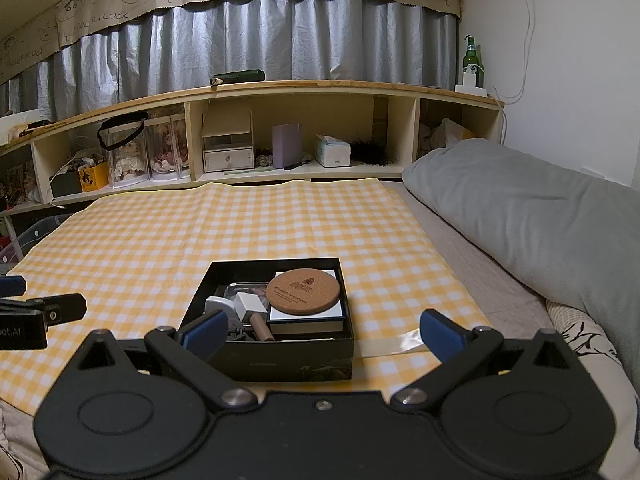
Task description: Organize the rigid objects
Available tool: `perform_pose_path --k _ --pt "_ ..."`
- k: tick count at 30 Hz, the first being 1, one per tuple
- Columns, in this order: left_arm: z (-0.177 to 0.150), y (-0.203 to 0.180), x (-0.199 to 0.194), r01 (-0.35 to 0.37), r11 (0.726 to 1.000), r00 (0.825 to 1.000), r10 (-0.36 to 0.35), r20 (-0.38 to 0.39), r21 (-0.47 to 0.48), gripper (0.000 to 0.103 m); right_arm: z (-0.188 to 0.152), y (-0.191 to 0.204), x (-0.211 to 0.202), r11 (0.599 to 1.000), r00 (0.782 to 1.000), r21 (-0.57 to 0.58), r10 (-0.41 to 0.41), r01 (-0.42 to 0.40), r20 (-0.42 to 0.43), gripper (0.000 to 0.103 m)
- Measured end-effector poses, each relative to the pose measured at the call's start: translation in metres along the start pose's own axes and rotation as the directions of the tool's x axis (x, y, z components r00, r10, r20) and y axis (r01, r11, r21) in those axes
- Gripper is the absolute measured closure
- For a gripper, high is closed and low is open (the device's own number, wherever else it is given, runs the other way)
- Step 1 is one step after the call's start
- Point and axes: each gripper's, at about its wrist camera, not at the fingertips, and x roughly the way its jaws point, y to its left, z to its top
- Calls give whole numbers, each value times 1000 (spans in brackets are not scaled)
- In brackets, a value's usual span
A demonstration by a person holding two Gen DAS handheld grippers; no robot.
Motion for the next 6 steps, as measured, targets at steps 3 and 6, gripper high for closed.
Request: perform_pose_path --k 3,6 --pt "-1 0 0 -1 1000 1000 1 -1 -1 0 0 0 0 1000 1000 0 0 0 0 0" --pt "0 0 0 -1 1000 1000 1 -1 -1 0 0 0 0 1000 1000 0 0 0 0 0"
